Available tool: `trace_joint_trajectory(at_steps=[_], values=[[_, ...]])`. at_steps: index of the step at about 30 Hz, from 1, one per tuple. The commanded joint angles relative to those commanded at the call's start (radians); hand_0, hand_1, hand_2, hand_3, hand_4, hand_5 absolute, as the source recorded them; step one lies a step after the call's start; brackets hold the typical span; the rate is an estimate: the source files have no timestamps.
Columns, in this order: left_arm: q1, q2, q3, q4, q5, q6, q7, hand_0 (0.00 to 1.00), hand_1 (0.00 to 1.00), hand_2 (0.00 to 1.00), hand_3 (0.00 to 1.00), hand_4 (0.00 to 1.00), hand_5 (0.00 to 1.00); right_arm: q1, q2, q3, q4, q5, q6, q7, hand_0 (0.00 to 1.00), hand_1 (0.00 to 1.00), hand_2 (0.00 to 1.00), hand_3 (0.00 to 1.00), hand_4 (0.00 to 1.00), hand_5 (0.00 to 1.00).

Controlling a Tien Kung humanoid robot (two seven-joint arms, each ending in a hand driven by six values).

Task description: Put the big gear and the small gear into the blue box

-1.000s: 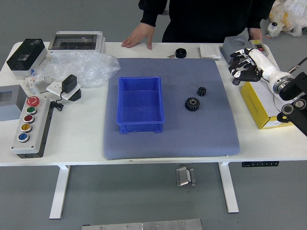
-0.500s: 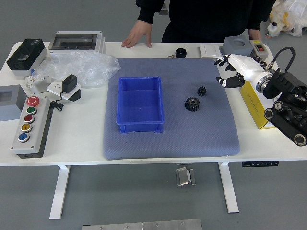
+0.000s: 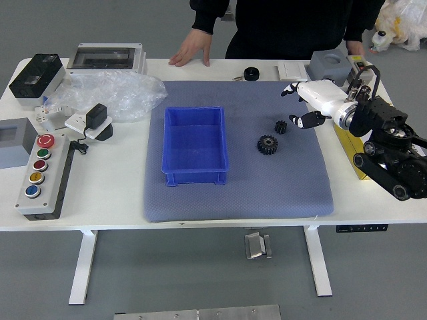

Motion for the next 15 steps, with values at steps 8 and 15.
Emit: trace_joint_trajectory(at_steps=[8,15], values=[[-0.005,0.002,0.006,0.0,0.004,-0.001,0.001,0.91,0.896,0.882,0.875,0.797,0.338,0.027,0.055,-0.044,-0.095,-0.014,-0.042,0.046,0.672,0.637,0.807,0.809,0.677,0.077],[-0.007,0.003,0.011,0.0,0.007,-0.002,0.002,0.91,0.896,0.882,0.875,0.797,0.338,0.037,0.108,-0.062,-0.194,-0.01,-0.069,0.081,0.675,0.636,0.8,0.803,0.68,0.068]])
